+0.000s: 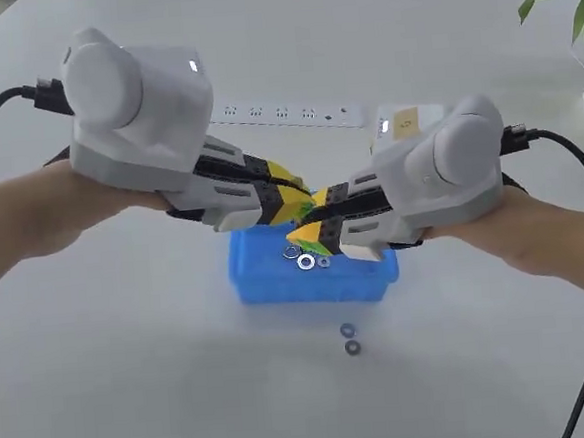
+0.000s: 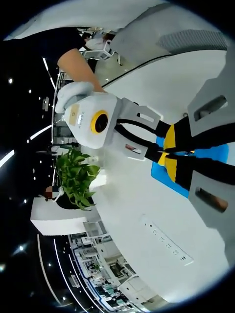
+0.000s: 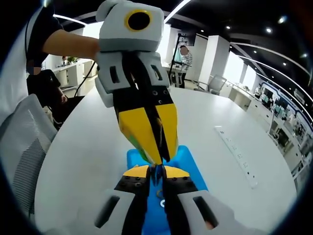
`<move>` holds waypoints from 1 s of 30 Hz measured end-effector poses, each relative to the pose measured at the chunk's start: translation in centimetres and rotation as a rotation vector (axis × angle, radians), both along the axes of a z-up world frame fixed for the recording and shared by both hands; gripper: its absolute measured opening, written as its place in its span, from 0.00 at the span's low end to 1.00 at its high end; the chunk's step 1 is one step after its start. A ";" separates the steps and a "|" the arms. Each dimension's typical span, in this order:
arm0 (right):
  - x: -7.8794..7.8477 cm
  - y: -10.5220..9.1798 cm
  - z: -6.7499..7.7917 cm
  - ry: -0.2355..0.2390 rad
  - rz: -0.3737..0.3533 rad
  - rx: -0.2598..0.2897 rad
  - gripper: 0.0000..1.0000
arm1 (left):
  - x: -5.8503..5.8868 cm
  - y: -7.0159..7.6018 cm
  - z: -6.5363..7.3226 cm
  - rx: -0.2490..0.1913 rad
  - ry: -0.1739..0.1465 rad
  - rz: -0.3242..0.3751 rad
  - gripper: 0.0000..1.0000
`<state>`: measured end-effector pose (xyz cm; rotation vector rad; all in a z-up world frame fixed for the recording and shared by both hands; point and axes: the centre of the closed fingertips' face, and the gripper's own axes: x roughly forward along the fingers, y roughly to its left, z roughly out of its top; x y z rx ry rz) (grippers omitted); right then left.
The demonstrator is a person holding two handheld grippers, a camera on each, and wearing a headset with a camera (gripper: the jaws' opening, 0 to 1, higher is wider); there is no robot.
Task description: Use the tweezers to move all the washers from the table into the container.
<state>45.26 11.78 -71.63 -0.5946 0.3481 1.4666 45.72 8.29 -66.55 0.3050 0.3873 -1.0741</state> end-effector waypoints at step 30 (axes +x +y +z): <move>-0.5 -2.2 1.4 0.037 -0.086 0.032 0.30 | -0.6 -0.9 2.1 0.074 -0.069 -0.056 0.06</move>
